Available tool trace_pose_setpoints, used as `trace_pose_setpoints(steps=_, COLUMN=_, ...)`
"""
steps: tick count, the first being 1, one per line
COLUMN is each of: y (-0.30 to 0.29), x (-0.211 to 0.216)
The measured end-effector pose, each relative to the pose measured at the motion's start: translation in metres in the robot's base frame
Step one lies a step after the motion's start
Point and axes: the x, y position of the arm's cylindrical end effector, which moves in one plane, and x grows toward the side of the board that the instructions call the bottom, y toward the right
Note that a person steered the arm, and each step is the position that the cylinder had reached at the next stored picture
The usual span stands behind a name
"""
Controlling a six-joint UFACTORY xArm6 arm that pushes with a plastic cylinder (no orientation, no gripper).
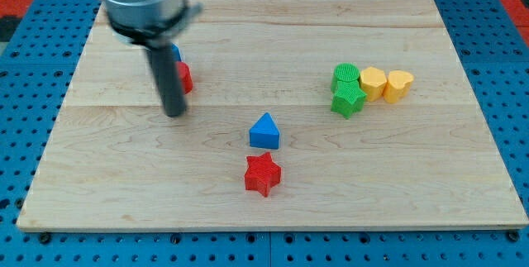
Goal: Bring the red circle above the blue triangle at the center of the board
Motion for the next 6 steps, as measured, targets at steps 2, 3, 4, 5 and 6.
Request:
trace_pose_setpoints(steps=2, y=0.039, x=-0.051)
trace_pose_setpoints(steps=3, y=0.087, x=-0.047)
trace_pose_setpoints(steps=4, y=0.104, x=-0.031)
trace_pose_setpoints(steps=5, y=0.101, x=-0.025)
trace_pose_setpoints(steps=6, y=0.066, x=-0.002)
